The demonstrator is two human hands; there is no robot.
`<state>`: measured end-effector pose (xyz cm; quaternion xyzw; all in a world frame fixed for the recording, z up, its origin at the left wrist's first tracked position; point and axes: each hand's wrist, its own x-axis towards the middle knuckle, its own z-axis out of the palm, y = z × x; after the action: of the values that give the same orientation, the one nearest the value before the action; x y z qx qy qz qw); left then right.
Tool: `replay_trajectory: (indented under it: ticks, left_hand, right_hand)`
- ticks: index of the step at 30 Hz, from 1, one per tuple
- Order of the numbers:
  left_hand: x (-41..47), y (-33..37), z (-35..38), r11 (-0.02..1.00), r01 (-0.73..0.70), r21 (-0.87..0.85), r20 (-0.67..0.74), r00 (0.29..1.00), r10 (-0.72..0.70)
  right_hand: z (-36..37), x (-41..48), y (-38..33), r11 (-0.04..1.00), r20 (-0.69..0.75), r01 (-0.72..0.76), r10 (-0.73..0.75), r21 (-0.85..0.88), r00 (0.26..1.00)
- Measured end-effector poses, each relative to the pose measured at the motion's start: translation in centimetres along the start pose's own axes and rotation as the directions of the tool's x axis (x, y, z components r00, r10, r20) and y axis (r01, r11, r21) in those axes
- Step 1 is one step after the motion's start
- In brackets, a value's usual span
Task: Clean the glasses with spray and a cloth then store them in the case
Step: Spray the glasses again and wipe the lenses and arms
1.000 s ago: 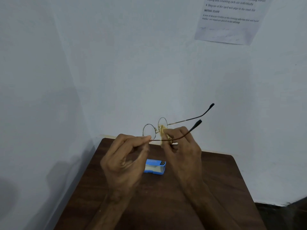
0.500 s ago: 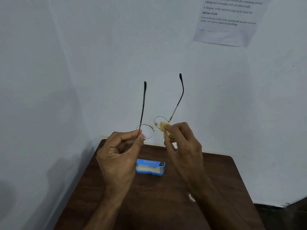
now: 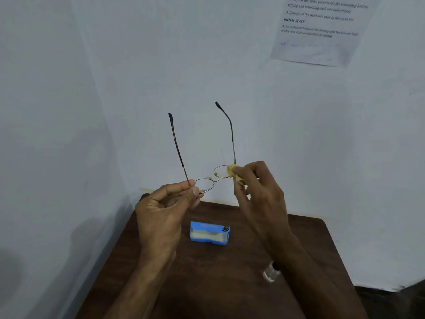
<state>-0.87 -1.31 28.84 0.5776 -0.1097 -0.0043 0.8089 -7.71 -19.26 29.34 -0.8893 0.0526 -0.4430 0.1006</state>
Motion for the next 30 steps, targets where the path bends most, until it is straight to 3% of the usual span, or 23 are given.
replay_trajectory:
  ticks: [3,7,14,18,25,30]
  left_hand:
    - [0.4,-0.1,-0.3,0.999,0.051,-0.01,0.042,0.998,-0.051]
    - [0.8,-0.2,-0.4,0.991,0.129,-0.023,0.116,0.985,-0.126]
    - [1.5,-0.5,-0.8,0.978,0.044,0.203,0.104,0.992,-0.066]
    - [1.4,-0.7,-1.0,0.971,0.014,0.239,0.093,0.995,-0.037]
    - [1.5,-0.8,-1.4,0.983,0.056,0.175,0.073,0.995,-0.07]
    - [1.4,-0.8,-1.5,0.983,0.18,-0.037,0.101,0.979,-0.175]
  right_hand:
    - [0.0,-0.3,-0.7,0.994,0.111,0.108,-0.106,-0.015,0.988]
    - [-0.2,0.2,0.2,0.996,0.147,0.084,-0.086,0.02,0.985]
    - [0.4,0.3,1.4,0.98,0.189,0.192,-0.197,0.045,0.962]
    - [0.9,0.6,2.3,0.982,0.182,0.181,-0.188,0.056,0.965]
    - [1.5,0.0,2.0,0.977,0.152,0.204,-0.211,0.058,0.966]
    - [0.9,0.6,3.0,0.995,0.068,0.057,-0.062,0.082,0.996]
